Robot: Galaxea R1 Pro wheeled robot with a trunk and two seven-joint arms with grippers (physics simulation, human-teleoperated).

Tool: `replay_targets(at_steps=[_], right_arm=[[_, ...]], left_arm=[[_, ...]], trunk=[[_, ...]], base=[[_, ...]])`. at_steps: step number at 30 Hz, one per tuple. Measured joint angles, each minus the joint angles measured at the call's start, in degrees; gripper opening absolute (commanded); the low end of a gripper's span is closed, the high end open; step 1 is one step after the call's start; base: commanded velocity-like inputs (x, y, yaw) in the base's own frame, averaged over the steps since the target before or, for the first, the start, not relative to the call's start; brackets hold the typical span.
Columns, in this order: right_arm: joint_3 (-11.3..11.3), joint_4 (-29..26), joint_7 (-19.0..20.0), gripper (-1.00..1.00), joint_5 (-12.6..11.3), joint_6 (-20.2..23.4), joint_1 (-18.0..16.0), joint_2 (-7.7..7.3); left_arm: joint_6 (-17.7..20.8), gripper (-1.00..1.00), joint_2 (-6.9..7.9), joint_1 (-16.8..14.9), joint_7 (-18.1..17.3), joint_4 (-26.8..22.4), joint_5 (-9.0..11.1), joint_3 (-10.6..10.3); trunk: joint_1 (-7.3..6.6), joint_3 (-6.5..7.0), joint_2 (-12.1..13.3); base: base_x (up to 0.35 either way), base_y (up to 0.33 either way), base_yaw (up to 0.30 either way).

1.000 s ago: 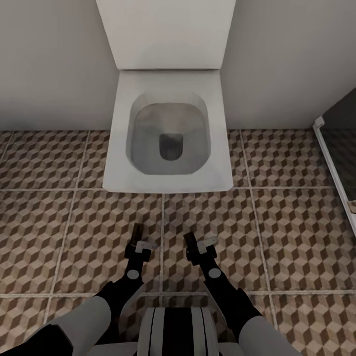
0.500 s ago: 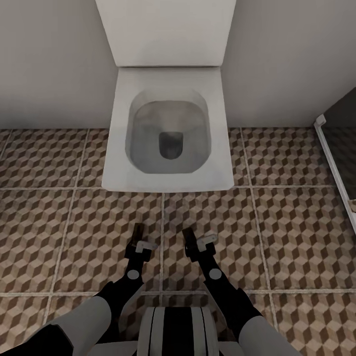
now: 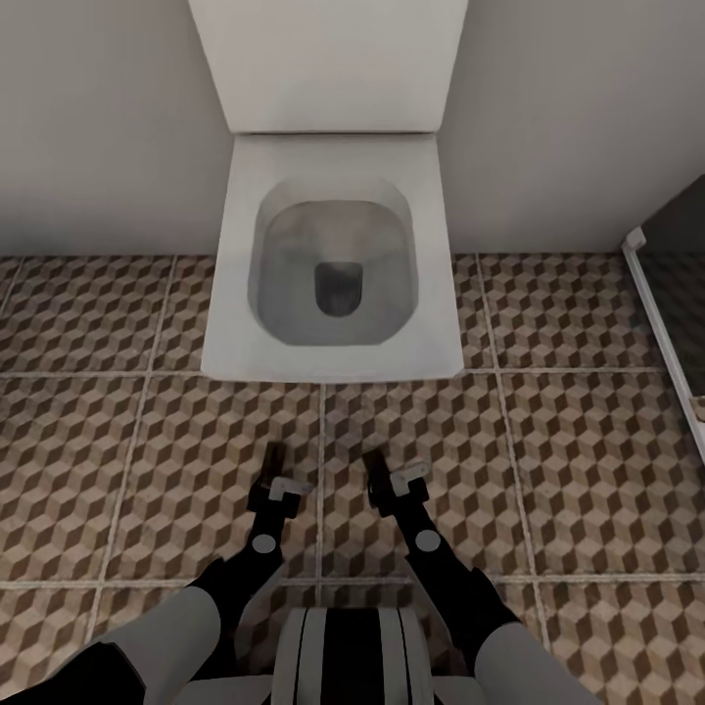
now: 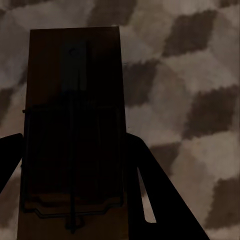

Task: Take the four mousetraps from the cabinet in the bathroom and place them on the bathroom floor. Make sure all four end up on the same floor surface, and ensure that at least two of them are either under or directly next to the same bathroom sink.

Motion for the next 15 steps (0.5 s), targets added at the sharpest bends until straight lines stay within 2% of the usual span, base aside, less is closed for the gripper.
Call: replay_targets(at_steps=[8, 15], right_arm=[[0.0, 0.24, 0.0, -1.0, 0.0, 0.0, -0.02, 0.0], [0.09, 0.36, 0.0, -1.0, 0.0, 0.0, -0.02, 0.0]], left_arm=[[0.0, -1.0, -0.02, 0.0, 0.0, -0.1, 0.0, 0.0], [0.0, -1.0, -0.33, 0.0, 0.0, -0.12, 0.0, 0.0]], trunk=[[-0.01, 0.0, 0.0], [0.01, 0.0, 0.0]], base=[[0.195, 0.0, 0.0], [0.047, 0.0, 0.0]])
